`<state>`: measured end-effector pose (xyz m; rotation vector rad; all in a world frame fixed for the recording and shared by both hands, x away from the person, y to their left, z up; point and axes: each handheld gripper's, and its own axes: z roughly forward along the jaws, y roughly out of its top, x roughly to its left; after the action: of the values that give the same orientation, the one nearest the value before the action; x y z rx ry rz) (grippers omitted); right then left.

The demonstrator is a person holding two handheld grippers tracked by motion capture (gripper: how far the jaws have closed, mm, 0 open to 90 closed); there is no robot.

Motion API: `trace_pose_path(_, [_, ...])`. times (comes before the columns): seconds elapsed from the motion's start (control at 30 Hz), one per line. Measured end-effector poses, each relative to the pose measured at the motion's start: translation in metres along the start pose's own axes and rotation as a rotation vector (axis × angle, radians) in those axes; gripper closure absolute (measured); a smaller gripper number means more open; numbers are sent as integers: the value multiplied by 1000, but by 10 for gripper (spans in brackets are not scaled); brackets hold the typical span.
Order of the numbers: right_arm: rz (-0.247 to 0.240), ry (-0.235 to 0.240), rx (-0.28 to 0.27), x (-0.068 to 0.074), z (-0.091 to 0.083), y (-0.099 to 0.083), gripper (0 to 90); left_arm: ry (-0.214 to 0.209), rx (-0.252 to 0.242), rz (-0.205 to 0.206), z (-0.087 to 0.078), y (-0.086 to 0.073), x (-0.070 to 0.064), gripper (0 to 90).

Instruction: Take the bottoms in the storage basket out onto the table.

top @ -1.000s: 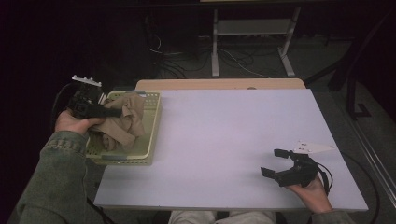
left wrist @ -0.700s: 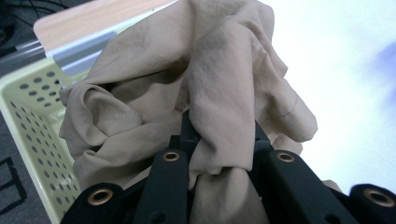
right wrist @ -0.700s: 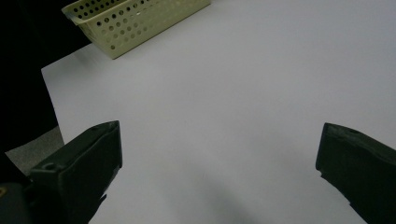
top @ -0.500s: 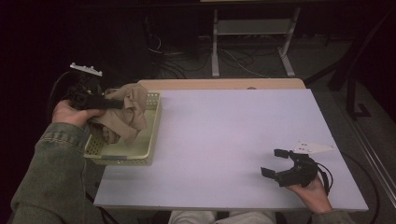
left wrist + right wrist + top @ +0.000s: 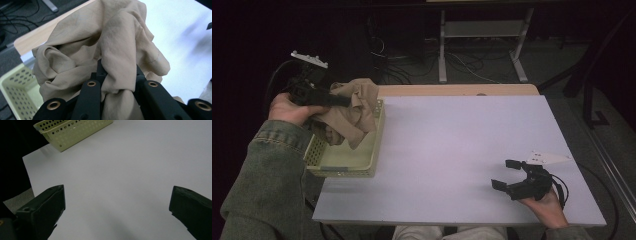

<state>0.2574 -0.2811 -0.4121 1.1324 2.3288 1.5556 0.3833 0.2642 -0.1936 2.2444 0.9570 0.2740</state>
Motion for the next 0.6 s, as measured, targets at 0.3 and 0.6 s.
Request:
trace_pose_path(0.3, [0, 0, 1, 0, 0, 0, 2, -21, 3, 53, 8, 26, -20, 748])
trace_pose_path(0.6, [1, 3, -6, 0, -2, 0, 2, -36, 0, 97, 14, 46, -33, 748])
